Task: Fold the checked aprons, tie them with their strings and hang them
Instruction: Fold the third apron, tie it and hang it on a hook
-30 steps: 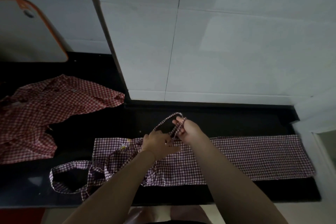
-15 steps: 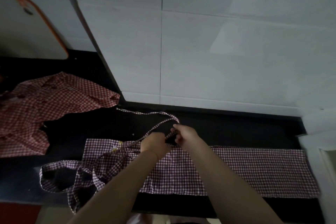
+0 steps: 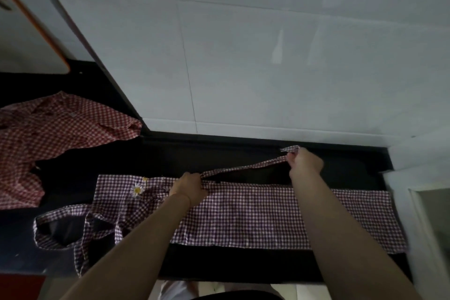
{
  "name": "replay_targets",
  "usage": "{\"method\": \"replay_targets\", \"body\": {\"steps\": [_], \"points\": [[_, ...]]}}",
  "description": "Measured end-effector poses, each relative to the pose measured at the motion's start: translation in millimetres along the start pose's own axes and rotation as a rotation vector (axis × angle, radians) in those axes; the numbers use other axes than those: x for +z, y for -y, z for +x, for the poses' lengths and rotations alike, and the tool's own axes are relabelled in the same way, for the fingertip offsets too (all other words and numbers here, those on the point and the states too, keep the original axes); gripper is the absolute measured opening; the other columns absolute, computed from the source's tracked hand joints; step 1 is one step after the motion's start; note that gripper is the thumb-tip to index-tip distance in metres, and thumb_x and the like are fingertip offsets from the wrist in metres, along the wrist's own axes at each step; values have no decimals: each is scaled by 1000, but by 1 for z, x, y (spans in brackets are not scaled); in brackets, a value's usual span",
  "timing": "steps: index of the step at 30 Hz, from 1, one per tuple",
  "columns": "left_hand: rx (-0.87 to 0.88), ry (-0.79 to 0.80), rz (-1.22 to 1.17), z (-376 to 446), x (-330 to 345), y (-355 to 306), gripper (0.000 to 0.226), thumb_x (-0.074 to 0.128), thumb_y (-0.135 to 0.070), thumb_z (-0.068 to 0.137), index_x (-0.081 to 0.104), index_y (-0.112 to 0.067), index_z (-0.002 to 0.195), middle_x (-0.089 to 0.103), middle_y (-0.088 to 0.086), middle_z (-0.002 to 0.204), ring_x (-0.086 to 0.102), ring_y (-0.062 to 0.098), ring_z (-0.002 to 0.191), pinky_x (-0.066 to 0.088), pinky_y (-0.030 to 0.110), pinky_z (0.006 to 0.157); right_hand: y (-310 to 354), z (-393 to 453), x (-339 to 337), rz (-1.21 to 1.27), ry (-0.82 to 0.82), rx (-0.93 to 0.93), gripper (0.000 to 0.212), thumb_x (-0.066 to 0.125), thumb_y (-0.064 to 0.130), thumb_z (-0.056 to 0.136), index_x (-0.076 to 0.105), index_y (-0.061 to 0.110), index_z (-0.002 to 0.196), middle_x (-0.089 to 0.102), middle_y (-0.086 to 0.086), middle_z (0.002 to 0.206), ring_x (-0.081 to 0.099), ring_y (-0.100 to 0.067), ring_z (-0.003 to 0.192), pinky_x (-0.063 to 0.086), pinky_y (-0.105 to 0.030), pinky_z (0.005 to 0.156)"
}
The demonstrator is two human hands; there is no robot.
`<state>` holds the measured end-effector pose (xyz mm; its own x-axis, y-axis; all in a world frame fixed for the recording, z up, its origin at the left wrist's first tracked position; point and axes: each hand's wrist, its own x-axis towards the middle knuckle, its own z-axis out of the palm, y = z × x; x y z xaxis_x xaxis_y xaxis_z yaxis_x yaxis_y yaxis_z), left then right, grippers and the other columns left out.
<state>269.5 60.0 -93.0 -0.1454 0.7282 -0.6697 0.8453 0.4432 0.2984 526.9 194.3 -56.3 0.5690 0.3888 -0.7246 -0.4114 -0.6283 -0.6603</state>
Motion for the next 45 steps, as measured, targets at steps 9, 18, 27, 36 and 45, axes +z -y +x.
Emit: {"method": "replay_targets", "body": {"steps": [9,18,27,36,45], "points": [[525,-505,352,-32,50,-27,34,49,-34,76,64,-14,100,61,10,105,61,33,96,52,46,78,-94,-59,-34,-1003,333,-1277,10,56,9,87,61,12,94,58,-6,95,58,-24,88,50,-35,74],[500,-385,402,-13,92,25,65,29,-59,94,15,-38,155,10,8,164,9,38,149,8,54,118,-201,-24,-89,-1526,358,-1392,60,33,42,100,24,22,156,17,-5,164,10,-24,153,15,-49,122],[506,-428,391,-26,79,35,66,30,-45,95,21,-18,154,20,19,160,21,37,147,19,55,119,-178,-3,-110,-1575,299,-1292,64,27,50,98,16,28,158,9,-4,166,4,-26,153,13,-52,122],[-92,-382,195,-68,5,130,76,67,-50,77,36,-15,137,44,12,130,43,32,121,41,47,96,-179,-112,-37,-1441,135,-1334,25,65,16,79,59,8,102,56,-12,108,54,-27,100,48,-39,82],[11,186,330,-60,-58,168,38,62,-20,90,63,-9,126,62,9,131,60,26,115,49,27,89,-242,-162,-12,-1755,262,-984,88,32,74,91,18,14,154,15,-19,160,15,-38,147,22,-53,116]]}}
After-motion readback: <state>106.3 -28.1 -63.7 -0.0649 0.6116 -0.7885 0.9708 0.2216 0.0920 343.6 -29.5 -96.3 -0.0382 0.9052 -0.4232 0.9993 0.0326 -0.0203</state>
